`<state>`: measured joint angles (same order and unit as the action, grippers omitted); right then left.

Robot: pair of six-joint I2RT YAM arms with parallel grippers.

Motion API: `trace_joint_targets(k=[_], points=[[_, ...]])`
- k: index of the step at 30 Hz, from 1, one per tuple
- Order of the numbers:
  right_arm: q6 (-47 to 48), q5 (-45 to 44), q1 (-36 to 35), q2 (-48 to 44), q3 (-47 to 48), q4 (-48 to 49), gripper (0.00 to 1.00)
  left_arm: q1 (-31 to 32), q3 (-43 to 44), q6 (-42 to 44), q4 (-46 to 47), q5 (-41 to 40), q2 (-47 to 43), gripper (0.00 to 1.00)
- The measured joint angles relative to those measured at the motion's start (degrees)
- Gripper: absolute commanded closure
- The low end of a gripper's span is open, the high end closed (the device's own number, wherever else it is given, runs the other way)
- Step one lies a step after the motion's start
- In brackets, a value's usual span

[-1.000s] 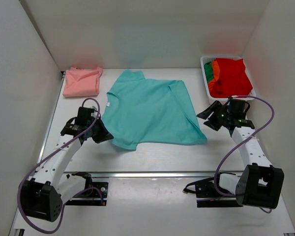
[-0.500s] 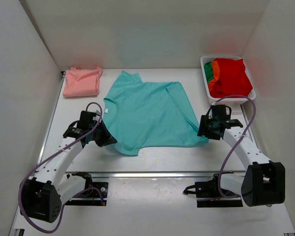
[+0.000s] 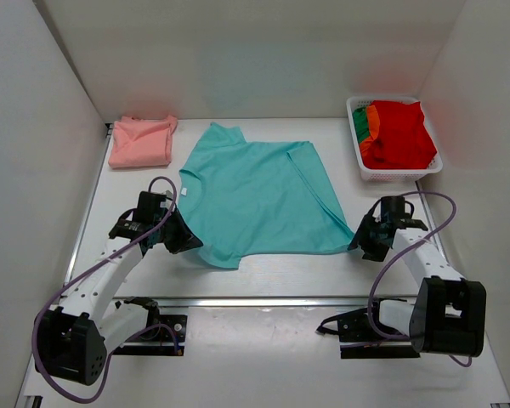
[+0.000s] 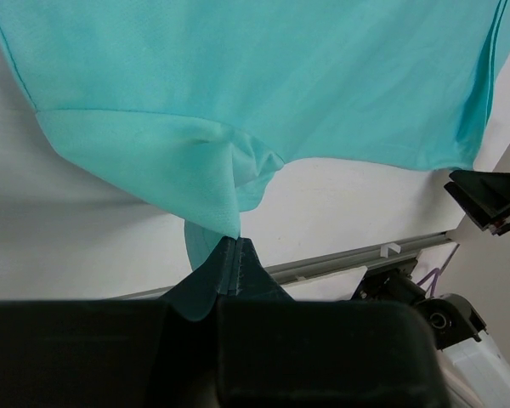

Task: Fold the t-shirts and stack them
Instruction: Flatten out the tshirt

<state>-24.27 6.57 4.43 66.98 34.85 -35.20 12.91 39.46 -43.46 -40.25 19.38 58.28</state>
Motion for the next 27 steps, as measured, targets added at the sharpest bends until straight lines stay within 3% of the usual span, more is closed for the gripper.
trace_joint_targets(k=[17, 21, 23, 25, 27], points=[[-17.07, 17.27, 8.24, 2.38, -7.13, 11.37, 0.54, -1.44, 0.02, 2.78, -0.09, 0.46, 0.68, 1.0], [-19.91, 17.0, 10.49, 2.69, -7.41, 11.61, 0.66, -1.42, 0.02, 3.43, -0.11, 0.57, 0.68, 1.0], [-20.79, 16.28, 11.39, 3.04, -7.41, 11.32, 0.8, -1.42, 0.02, 3.67, -0.11, 0.57, 0.68, 1.0], [-21.11, 15.5, 11.89, 3.13, -7.37, 10.67, 1.0, -1.42, 0.02, 3.89, -0.11, 0.55, 0.68, 1.0], [-21.31, 14.82, 12.2, 3.1, -6.75, 9.4, 1.0, -1.42, 0.11, 4.07, -0.15, 0.55, 0.7, 1.0]])
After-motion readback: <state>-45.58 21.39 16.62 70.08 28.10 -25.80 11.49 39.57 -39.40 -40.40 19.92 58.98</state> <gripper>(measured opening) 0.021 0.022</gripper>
